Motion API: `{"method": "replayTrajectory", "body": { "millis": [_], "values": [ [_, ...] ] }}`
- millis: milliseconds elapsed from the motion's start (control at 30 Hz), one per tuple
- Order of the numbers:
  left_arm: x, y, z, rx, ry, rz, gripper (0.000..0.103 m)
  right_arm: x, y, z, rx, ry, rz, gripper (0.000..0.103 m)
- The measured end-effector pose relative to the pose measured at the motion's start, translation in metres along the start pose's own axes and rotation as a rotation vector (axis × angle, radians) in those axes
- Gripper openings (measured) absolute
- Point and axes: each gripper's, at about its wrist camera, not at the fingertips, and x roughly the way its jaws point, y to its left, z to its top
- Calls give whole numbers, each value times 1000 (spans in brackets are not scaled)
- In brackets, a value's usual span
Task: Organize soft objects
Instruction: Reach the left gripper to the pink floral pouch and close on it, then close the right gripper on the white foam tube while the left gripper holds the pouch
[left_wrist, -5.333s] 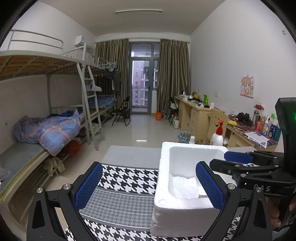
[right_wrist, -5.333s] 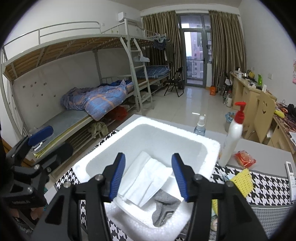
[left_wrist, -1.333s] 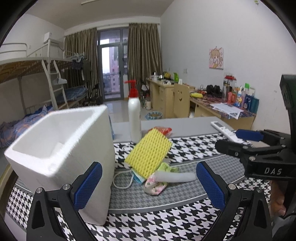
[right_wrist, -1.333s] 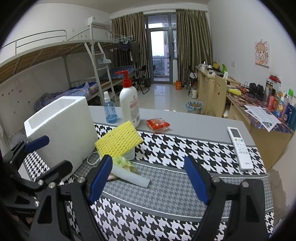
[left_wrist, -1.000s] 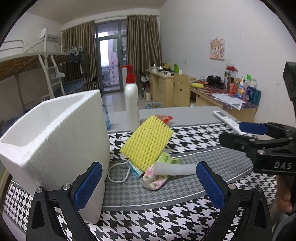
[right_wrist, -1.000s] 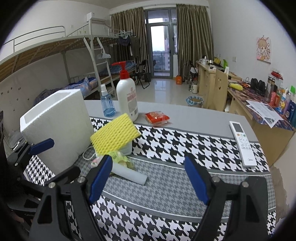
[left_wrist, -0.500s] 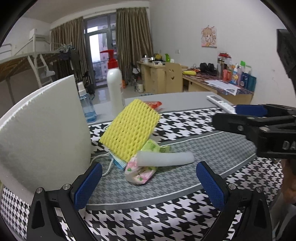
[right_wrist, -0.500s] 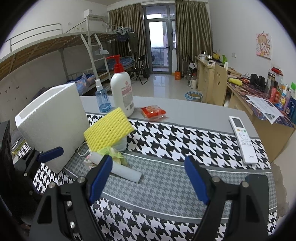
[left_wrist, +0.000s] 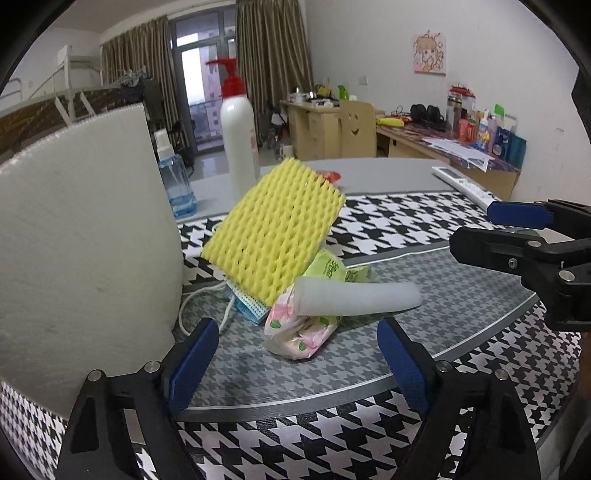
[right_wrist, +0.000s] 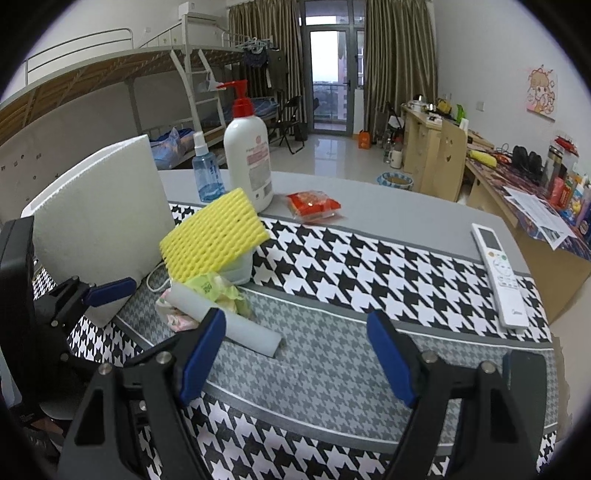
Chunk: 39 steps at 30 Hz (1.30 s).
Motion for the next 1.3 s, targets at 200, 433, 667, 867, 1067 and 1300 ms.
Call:
{"method": "replayTrajectory", "body": {
  "millis": [200, 433, 667, 867, 1067, 1300],
  "values": [
    [6, 6, 0, -19, 36, -19, 80, 13, 1, -3, -10, 44, 31, 74],
    [13, 8, 1, -3, 71, -18, 80, 16, 6, -7, -49, 59, 51, 74],
    [22, 9, 2, 22, 113, -38, 71, 17, 12, -9, -94, 71, 76, 72],
    [29, 12, 3, 16, 146, -53, 59, 29, 15, -11, -121, 108, 79, 61],
    [28, 10, 4, 34, 139, -75, 42, 33, 22, -10, -153, 118, 117, 59],
    [27, 11, 7, 35, 125, -115, 33, 40, 33, -12, -191, 136, 143, 59]
  ]
}}
